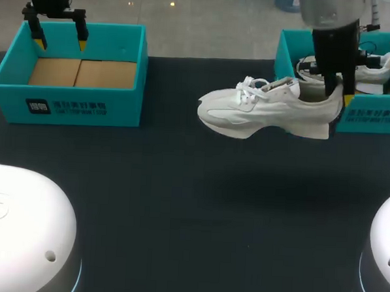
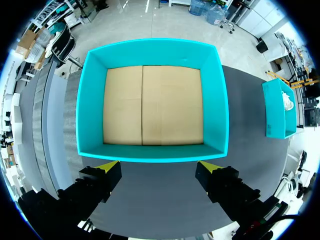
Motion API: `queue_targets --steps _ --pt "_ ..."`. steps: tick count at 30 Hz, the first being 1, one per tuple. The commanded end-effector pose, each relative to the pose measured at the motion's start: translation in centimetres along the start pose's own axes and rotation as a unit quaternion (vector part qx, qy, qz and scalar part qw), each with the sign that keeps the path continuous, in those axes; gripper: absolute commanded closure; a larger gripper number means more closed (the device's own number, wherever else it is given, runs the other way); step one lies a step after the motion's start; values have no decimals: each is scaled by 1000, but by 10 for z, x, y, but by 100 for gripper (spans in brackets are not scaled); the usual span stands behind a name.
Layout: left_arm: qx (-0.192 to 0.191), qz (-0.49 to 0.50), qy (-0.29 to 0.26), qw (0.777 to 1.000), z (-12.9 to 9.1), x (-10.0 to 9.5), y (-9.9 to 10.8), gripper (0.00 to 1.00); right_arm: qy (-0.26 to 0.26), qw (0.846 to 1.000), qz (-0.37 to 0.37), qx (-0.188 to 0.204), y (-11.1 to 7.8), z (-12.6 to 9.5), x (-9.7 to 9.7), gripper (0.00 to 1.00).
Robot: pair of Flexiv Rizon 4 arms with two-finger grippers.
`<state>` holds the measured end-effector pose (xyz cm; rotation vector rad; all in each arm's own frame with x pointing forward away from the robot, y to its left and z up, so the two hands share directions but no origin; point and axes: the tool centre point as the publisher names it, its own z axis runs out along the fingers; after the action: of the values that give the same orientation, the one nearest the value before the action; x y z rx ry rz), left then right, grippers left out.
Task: Take the shoe out of the shoebox, open the shoe tongue, remove and reinsert the insole, then place the shoe into the shoebox
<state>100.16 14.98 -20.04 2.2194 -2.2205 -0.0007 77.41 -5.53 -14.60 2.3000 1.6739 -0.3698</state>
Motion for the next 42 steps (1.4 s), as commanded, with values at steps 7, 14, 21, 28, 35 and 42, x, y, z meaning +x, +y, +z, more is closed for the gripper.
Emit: queue_targets --steps 7,14,21,28,35,42 --pt "0 0 0 1000 0 0 1 0 19 1000 -3 14 -58 0 37 100" --pt "0 0 0 1000 0 0 1 0 10 1000 11 -3 -62 15 55 100" --pt "0 0 0 1000 0 0 1 0 6 1000 14 -16 -59 52 81 100" --pt "0 0 0 1000 0 0 1 0 5 1000 5 -26 -63 85 107 100" --pt "0 0 0 1000 0 0 1 0 -2 1000 -4 -26 -70 118 125 100" --pt "0 0 0 1000 0 0 1 0 -10 1000 -12 -25 -68 144 135 100"
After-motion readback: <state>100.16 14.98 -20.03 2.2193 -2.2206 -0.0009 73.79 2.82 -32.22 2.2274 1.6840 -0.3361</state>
